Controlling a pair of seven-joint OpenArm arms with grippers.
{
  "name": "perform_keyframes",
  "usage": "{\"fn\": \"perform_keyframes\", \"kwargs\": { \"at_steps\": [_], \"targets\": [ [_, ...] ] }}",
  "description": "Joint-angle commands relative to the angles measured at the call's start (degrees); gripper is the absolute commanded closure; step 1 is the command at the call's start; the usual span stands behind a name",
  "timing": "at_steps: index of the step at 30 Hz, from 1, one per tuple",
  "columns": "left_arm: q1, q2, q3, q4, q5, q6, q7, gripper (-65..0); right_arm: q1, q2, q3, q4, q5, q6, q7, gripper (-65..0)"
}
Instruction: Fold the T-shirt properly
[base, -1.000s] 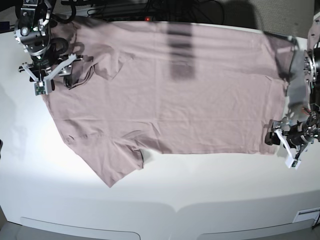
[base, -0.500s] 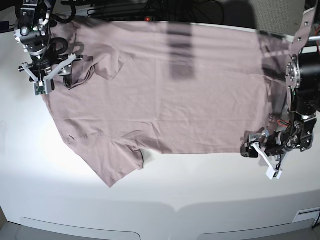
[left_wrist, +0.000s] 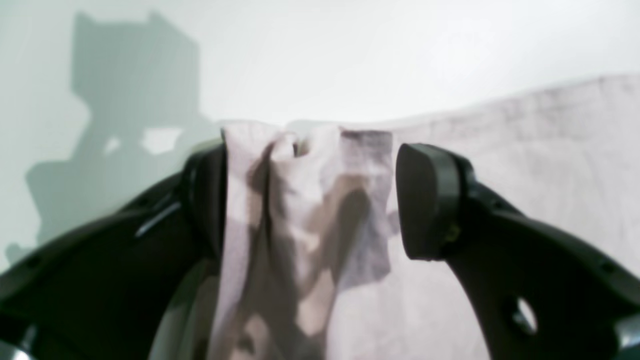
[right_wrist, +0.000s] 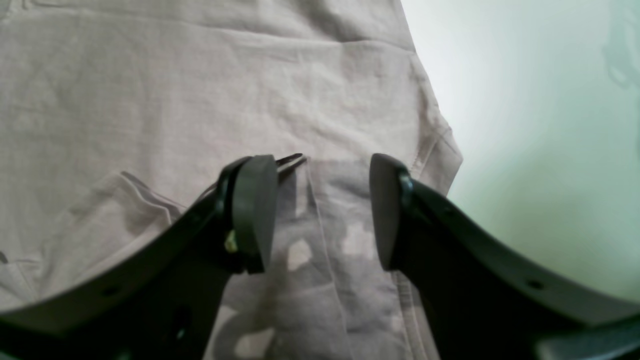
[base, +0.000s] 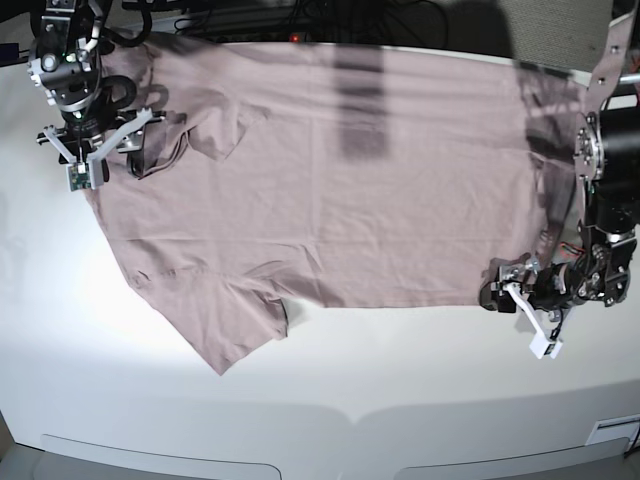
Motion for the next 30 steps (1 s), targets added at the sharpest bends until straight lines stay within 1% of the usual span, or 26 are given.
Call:
{"fn": "perform_keyframes", "kwargs": {
  "at_steps": [1,3,4,7,10,14,18,20,24,30],
  "targets": [
    [-0.2,-1.5,0.1,-0.3,3.0,0.8,3.1,-45.5,0.2,0.7,0.4,1.2,0.2,0.0,1.5,-29.7],
    [-0.1,-2.7,0.1,-0.3,2.3,0.8,3.4,-45.5,0.2,0.7,0.4,1.2,0.2,0.0,1.6,-29.7],
    [0.2,-3.3,0.1,-0.3,1.1,0.8,4.4,-45.5,0.2,0.7,0.4,1.2,0.2,0.0,1.6,-29.7],
    [2.0,-4.3,0.1,-0.3,-5.4,0.8,7.1,-45.5,0.2,0.7,0.4,1.3,0.3,0.0,1.9,-29.7],
    [4.6,-4.2,0.1,-0.3,-9.8,0.8,7.0,-45.5,0.2,0.7,0.4,1.3,0.3,0.0,2.1,-29.7],
    [6.3,-3.6,0.1,-0.3,-10.1,0.8,5.8,-45.5,0.2,0.7,0.4,1.3,0.3,0.0,2.1,-29.7],
    [6.5,-3.3,0.1,-0.3,-10.2,0.8,7.0,-45.5,0.2,0.7,0.4,1.3,0.3,-0.1,2.0,-29.7],
    [6.5,-3.3,0.1,-0.3,-12.4,0.8,9.1,-45.5,0.2,0.7,0.4,1.3,0.2,0.0,2.0,-29.7],
    [6.3,-3.3,0.1,-0.3,-19.0,0.8,15.1,-45.5,0.2,0.7,0.4,1.3,0.3,0.0,2.1,-29.7],
    [6.0,-3.3,0.1,-0.3,-21.8,0.8,15.0,-45.5,0.2,0.7,0.4,1.3,0.2,0.0,2.2,-29.7]
  ]
}}
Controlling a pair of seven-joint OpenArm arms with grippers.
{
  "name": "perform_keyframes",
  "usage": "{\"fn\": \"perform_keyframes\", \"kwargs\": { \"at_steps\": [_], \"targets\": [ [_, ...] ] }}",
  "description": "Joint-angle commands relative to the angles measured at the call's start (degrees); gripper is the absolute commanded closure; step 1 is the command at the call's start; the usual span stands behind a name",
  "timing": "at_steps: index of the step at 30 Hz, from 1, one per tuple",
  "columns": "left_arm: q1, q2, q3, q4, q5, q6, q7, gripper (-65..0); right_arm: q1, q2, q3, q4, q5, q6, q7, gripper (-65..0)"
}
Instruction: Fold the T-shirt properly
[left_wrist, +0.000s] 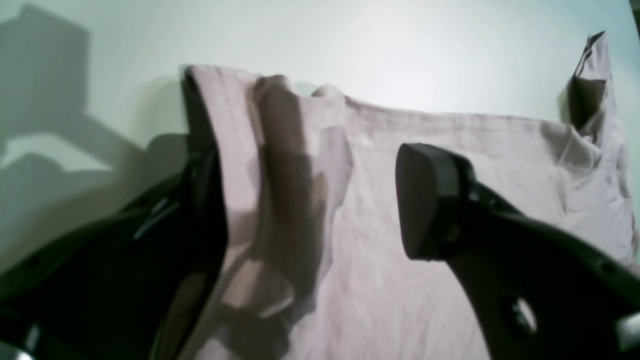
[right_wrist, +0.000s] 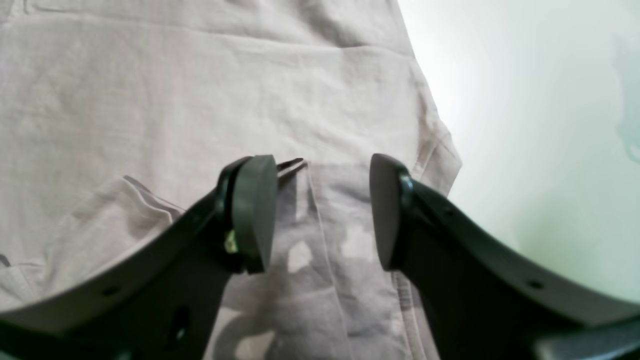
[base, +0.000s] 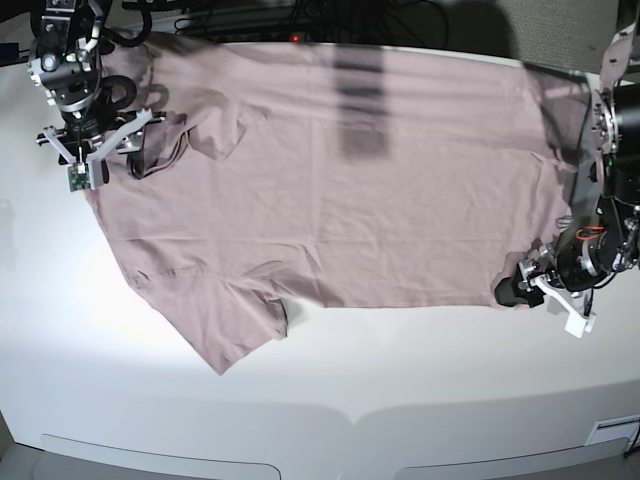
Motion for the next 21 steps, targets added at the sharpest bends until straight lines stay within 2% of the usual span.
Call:
{"fn": "perform_keyframes", "kwargs": {
  "at_steps": [1,6,10,13,17,21],
  "targets": [
    [0.9,0.5,0.5,-0.9,4.0,1.7,6.4,-45.5,0.2,0.7,0.4,1.3,0.2,-0.1,1.5,-29.7],
    [0.9,0.5,0.5,-0.9,3.9,1.7,6.3,-45.1,0.2,0.7,0.4,1.3,0.2,-0.1,1.5,-29.7],
    [0.9,0.4,0.5,-0.9,3.7,1.7,6.2,-39.2,0.2,0.7,0.4,1.3,0.2,-0.1,1.5,-29.7],
    [0.9,0.4,0.5,-0.9,3.7,1.7,4.2,-26.6,0.2,0.7,0.4,1.3,0.3,-0.1,1.5,-29.7],
    [0.9,0.4,0.5,-0.9,3.7,1.7,1.6,-0.4,0.2,0.7,0.4,1.3,0.2,0.0,1.7,-29.7],
    [0.9,0.4,0.5,-0.9,1.0,1.7,-0.9,0.0,0.2,0.7,0.4,1.3,0.2,0.0,3.1,-29.7]
  ]
}}
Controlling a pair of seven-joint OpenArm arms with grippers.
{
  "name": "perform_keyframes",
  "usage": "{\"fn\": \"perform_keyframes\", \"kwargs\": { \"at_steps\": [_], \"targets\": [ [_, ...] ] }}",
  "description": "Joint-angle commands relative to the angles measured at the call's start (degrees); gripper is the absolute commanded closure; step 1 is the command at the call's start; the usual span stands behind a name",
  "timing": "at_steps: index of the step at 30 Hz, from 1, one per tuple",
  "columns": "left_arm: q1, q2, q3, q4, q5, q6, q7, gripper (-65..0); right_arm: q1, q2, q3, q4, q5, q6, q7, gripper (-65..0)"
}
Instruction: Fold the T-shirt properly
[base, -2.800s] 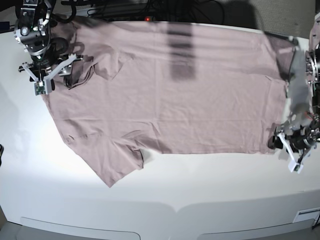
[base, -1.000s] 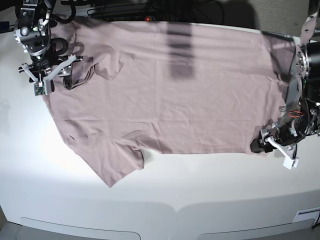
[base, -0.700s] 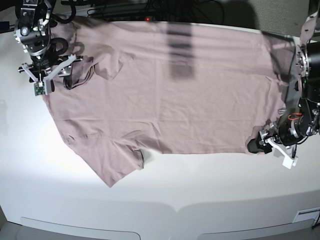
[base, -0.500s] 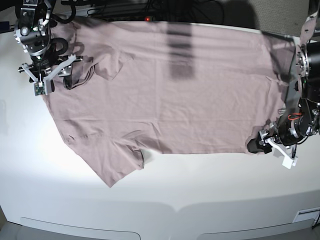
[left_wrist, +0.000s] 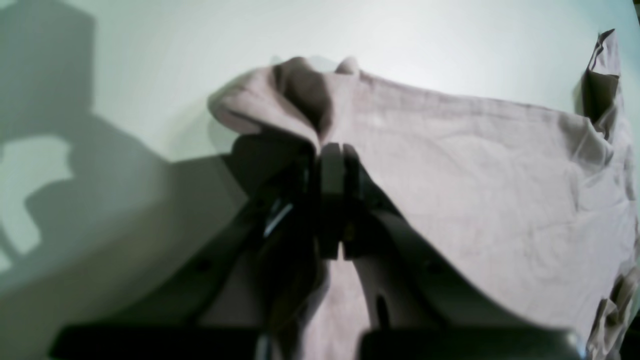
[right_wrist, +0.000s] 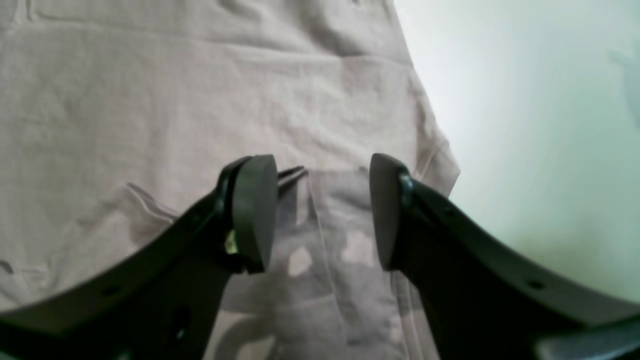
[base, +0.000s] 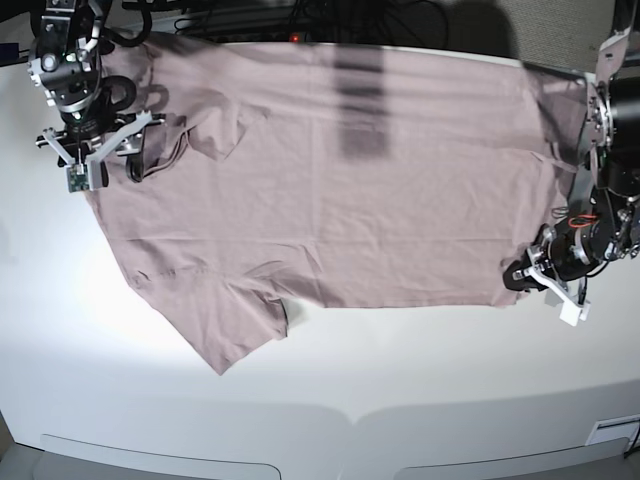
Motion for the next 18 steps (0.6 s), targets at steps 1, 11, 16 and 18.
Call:
{"fn": "perform_keyframes", "kwargs": {
  "at_steps": [1,11,16,18],
  "targets": [
    [-0.2,-0.1,0.3,-0.2,0.7,1.1,1.9,0.0,0.6,0.7,0.4,1.2,0.2,0.0,1.6,-29.7],
    [-0.2,-0.1,0.3,2.6,-4.0,1.1,5.4,0.0,15.4,0.7,0.3,-1.3,-0.5,0.9,-8.2,-29.7],
    [-0.2,-0.1,0.3,4.9,-3.9,1.1,6.3,0.0,24.8,1.0,0.3,-9.1,-1.2,8.7,-14.0,-31.3],
    [-0.2,-0.1,0.3,5.3,-3.9,1.1,6.4,0.0,27.8,1.1,0.3,-13.4,-1.2,9.6,-13.9,-37.0]
  ]
}}
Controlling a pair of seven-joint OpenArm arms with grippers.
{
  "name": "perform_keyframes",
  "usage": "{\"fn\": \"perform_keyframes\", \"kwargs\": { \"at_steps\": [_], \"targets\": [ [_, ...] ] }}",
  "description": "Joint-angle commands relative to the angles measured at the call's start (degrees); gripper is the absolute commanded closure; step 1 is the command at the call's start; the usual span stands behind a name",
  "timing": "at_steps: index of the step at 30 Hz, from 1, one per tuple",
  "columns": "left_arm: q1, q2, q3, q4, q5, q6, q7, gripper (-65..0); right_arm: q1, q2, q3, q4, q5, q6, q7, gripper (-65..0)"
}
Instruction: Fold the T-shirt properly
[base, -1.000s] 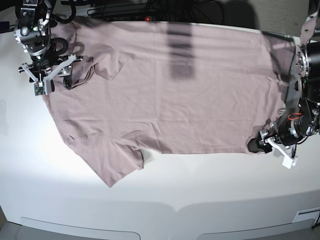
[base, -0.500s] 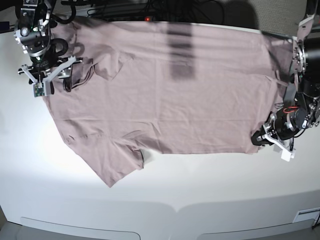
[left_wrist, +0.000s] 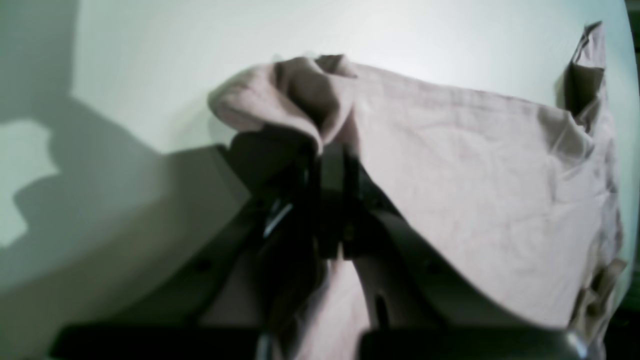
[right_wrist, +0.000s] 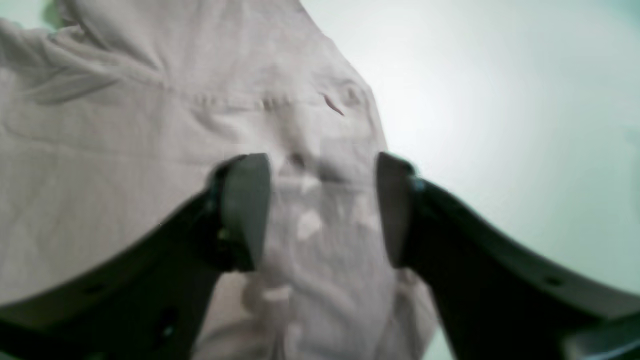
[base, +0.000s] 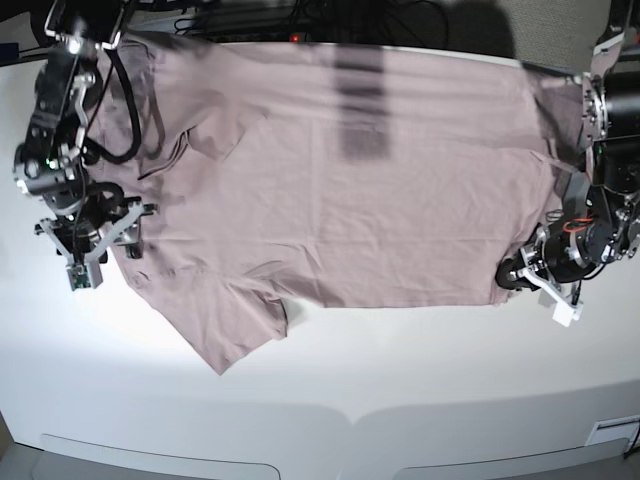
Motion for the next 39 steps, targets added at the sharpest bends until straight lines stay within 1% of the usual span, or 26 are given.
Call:
{"fn": "perform_keyframes", "kwargs": {
  "at_steps": [1,3,5,8,9,12,15,18,20,24,26,29,34,36,39],
  "targets": [
    [-1.1,-0.7,0.1,0.7,0.4,0.3,0.5,0.0,2.1,0.8,0.3,-1.0,0.2,0.2,1.0,-40.1],
    [-1.1,-0.7,0.1,0.7,0.4,0.3,0.5,0.0,4.6,0.8,0.3,-5.0,0.2,0.2,1.7,-45.2],
    [-1.1,-0.7,0.1,0.7,0.4,0.3,0.5,0.0,7.3,0.8,0.3,-8.0,0.2,0.2,2.2,-47.3],
    [-1.1,-0.7,0.1,0.7,0.4,0.3,0.6,0.0,11.5,0.9,0.3,-11.4,0.2,0.1,2.5,-47.3],
    [-1.1,-0.7,0.1,0.7,0.4,0.3,0.6,0.0,13.1,1.1,0.3,-12.5,0.1,-0.4,2.4,-47.3],
    [-1.1,-0.7,0.1,0.7,0.4,0.3,1.8,0.0,17.8,2.6,0.3,-16.5,0.0,-4.0,1.8,-47.2],
    [-1.1,-0.7,0.1,0.7,0.4,0.3,2.1,0.0,22.8,4.8,0.3,-23.6,-1.8,-4.3,1.6,-47.2],
    [-1.1,-0.7,0.1,0.7,0.4,0.3,2.1,0.0,26.8,7.1,0.3,-33.2,-1.7,-4.2,1.5,-47.2],
    [-1.1,-0.7,0.1,0.7,0.4,0.3,2.1,0.0,28.6,8.4,0.3,-39.6,-1.6,-2.8,1.1,-47.2],
    [-1.1,-0.7,0.1,0.7,0.4,0.3,2.1,0.0,30.4,9.9,0.3,-48.1,3.2,4.3,-1.8,-47.2],
    [-1.1,-0.7,0.1,0.7,0.3,0.3,2.1,0.0,30.3,9.8,0.3,-49.5,4.8,5.8,-3.5,-47.2],
    [-1.1,-0.7,0.1,0.7,-0.1,0.3,2.0,0.0,30.3,9.7,0.3,-50.2,7.3,7.1,-5.6,-47.1],
    [-1.1,-0.7,0.1,0.7,-0.1,0.3,2.0,0.0,30.4,9.4,0.3,-50.2,12.6,7.1,-8.1,-47.1],
    [-1.1,-0.7,0.1,0.7,0.0,0.3,2.0,0.0,30.4,8.9,0.2,-50.2,14.4,7.1,-10.3,-47.1],
    [-1.1,-0.7,0.1,0.7,-0.1,0.3,2.0,0.0,30.4,8.7,-1.0,-50.2,19.6,7.1,-16.5,-47.0]
  ]
}}
